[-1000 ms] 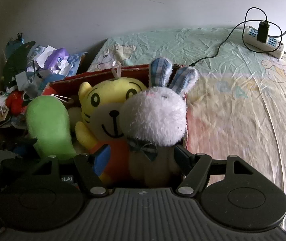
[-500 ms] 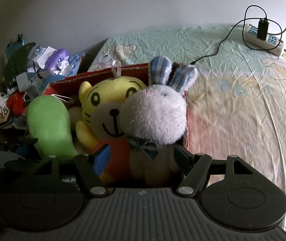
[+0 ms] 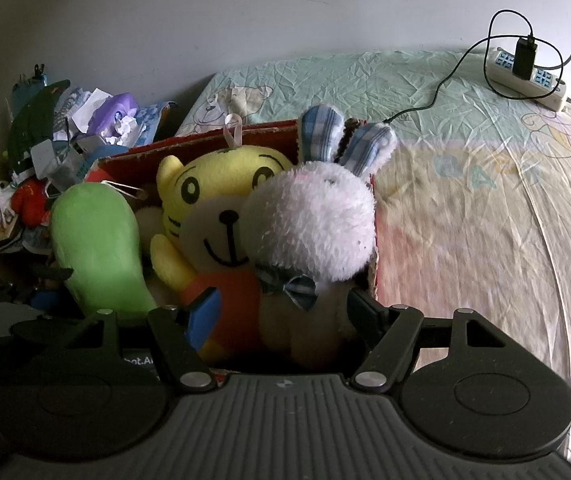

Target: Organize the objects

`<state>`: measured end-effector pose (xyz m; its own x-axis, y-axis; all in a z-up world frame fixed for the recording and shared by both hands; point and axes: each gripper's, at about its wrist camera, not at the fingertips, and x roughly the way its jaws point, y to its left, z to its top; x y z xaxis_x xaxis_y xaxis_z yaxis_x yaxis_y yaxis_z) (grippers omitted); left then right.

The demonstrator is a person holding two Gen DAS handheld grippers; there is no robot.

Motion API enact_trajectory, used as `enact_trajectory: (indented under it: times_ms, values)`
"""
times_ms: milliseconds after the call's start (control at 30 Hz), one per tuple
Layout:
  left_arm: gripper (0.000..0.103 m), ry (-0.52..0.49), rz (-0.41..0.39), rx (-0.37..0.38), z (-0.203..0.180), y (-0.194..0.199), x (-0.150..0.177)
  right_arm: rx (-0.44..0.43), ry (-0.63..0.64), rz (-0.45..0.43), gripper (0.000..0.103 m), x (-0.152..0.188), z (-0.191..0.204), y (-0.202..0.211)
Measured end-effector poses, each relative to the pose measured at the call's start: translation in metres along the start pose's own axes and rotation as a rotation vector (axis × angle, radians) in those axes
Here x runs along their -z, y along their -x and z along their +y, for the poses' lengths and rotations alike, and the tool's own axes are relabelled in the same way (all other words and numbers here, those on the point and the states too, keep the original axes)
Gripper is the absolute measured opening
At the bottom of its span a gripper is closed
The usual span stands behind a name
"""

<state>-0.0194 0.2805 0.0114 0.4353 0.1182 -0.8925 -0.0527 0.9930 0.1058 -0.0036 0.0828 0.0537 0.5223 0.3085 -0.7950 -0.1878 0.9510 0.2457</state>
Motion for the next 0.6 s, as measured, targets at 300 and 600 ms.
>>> enact_trajectory:
  times_ms: [300, 600]
  values:
    - [0.103, 0.017, 0.0, 0.004, 0.0022, -0.0016, 0.0016, -0.001, -0.002, 0.004, 0.073, 0.0029, -0.0006, -0.0013]
    - [0.103, 0.026, 0.002, -0.001, 0.004, -0.0041, 0.0028, -0.003, 0.01, -0.003, 0.074, 0.0031, 0.0005, -0.0021]
